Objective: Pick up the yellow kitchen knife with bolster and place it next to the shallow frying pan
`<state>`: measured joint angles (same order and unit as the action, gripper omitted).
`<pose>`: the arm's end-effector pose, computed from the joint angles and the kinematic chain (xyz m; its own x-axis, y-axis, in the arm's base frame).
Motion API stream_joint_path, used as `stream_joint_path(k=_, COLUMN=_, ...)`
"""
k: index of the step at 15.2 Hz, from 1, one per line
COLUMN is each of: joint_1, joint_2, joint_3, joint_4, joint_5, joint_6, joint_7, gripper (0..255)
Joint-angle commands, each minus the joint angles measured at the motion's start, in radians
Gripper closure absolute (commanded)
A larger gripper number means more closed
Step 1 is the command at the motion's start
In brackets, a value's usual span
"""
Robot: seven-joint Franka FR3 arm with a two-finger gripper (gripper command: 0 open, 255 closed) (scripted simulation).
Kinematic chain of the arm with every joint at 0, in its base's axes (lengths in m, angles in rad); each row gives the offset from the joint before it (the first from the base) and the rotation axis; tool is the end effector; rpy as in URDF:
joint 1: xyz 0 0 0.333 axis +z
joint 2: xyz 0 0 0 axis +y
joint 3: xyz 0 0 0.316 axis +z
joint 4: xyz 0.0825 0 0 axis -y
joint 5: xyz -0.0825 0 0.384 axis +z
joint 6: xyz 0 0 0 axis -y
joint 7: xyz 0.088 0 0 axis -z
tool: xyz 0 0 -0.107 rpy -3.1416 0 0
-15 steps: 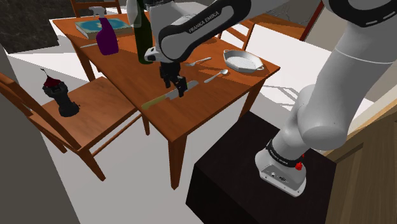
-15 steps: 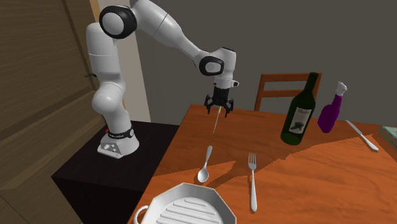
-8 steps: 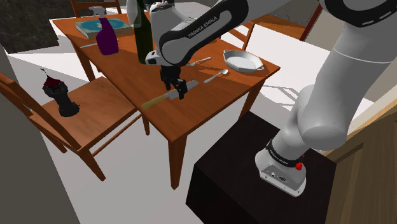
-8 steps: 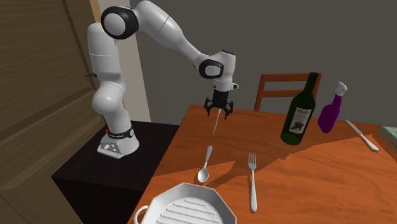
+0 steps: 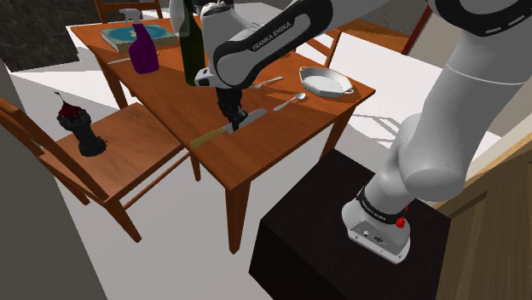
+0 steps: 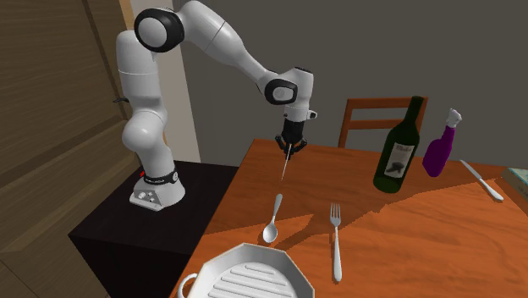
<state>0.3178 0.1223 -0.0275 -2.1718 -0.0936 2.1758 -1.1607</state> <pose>0.5162 0.1506 0.3278 0.0568 0.9917 -0.1152 0.9945 -0.0664 -0.0808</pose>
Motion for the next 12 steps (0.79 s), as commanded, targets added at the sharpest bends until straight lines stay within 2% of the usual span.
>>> stream_joint_path(k=1, joint_1=0.0, joint_2=0.0, joint_3=0.0, joint_4=0.0, joint_5=0.0, joint_6=0.0, joint_7=0.0, gripper=255)
stream_joint_path(k=4, joint_1=0.0, joint_2=0.0, joint_3=0.0, joint_4=0.0, joint_5=0.0, joint_6=0.0, joint_7=0.0, gripper=255)
stream_joint_path(k=12, joint_1=0.001, joint_2=-0.058, joint_3=0.001, joint_4=0.043, joint_5=0.004, joint_6=-0.101, joint_7=-0.008, gripper=255)
